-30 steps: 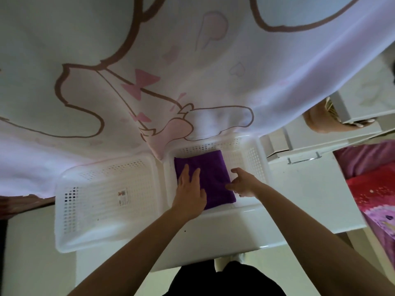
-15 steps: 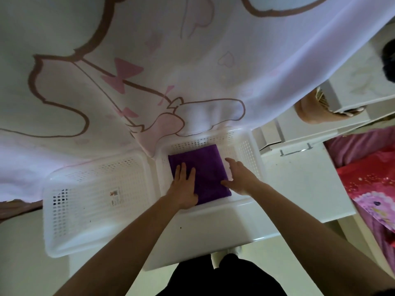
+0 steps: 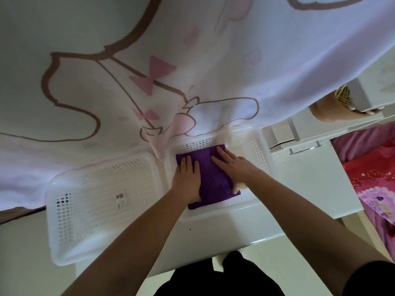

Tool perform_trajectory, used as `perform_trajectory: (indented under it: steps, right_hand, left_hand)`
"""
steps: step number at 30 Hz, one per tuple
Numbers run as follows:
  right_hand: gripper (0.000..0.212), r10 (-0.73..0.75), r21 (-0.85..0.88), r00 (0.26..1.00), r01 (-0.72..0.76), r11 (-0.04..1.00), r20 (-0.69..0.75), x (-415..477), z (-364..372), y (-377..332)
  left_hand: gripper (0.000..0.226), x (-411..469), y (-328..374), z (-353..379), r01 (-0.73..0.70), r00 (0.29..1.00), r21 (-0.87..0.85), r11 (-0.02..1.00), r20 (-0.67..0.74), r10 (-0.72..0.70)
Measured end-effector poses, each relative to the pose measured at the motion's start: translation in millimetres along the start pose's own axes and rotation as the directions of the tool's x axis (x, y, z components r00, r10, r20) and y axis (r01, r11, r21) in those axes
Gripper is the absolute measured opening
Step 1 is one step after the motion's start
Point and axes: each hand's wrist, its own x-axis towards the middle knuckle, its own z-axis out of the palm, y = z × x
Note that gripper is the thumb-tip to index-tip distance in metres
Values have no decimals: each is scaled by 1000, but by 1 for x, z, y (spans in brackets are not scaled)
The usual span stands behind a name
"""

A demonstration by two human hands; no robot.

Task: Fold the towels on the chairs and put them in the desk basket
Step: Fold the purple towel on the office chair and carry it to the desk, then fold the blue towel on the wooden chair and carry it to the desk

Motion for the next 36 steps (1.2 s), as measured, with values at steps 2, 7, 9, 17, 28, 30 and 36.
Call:
perform_trajectory:
  steps: [2,7,9,17,28,30,36]
  right_hand:
    - [132,42,71,999,-44,996,26,-8,-5,-1]
    - [76,266,449,953,-177,876,-144,-45,-31,7]
    - [59,353,482,876,-165,861,-330,-67,-43,10]
    - [43,480,529,570,-91,844,-667,-152,-63,7]
    - [57,690,621,151,-332,710,-708,-407,69,-4]
    - [68,714,627,84,-416,659,-695,-464,101,-4]
    - [79,813,765,-230,-539,351,-535,-641,233,-13]
  left_hand:
    - [118,-4,-3,-4,-27,1000,-69,997,-14,26]
    - [66,-26,-18,-41,-219,910,-199,955,-396,126]
    - [55,-42,-16,-63,-289,821,-223,931,-558,121]
    - [57,-86,13,-112,-262,708,-181,948,-704,62]
    - [61,-227,196,-100,-407,499,56,912,-822,273]
    - [63,-250,242,-95,-478,422,131,869,-833,358]
    - [68,-327,424,-56,-646,290,307,698,-748,597]
